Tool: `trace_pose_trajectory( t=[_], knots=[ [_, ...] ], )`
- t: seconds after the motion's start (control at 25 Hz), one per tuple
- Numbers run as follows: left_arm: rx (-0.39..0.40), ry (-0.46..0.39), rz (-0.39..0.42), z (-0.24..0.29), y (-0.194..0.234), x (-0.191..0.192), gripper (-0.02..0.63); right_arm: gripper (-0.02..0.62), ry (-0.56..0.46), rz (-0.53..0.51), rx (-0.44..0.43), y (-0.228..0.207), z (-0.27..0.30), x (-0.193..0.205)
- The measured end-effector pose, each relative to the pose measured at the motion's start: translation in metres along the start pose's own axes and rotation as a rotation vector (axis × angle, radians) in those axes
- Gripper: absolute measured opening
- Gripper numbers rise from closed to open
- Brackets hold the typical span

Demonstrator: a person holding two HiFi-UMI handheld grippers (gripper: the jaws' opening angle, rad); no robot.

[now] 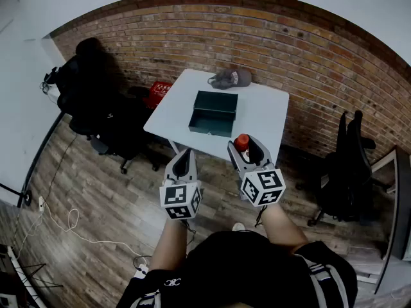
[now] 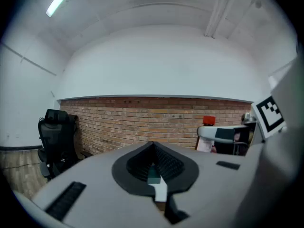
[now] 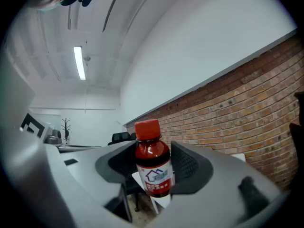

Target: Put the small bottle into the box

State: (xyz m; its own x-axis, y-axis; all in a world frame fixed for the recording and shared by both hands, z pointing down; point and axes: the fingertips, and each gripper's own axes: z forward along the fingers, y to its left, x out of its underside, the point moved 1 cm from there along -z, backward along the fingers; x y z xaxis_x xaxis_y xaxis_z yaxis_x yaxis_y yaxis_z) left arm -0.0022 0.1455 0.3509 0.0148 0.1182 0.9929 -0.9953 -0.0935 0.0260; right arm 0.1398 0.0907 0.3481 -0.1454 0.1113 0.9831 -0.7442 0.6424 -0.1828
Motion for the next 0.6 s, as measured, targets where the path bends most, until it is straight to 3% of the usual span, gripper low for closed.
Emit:
trace_pose_trajectory(
  t=[0.6],
  knots=[
    [-0.042, 0.005, 0.02, 0.026, -0.023, -0.004, 0.014, 0.222, -0.033, -0.002, -0.044, -0.031, 0.002, -0.012]
  ],
)
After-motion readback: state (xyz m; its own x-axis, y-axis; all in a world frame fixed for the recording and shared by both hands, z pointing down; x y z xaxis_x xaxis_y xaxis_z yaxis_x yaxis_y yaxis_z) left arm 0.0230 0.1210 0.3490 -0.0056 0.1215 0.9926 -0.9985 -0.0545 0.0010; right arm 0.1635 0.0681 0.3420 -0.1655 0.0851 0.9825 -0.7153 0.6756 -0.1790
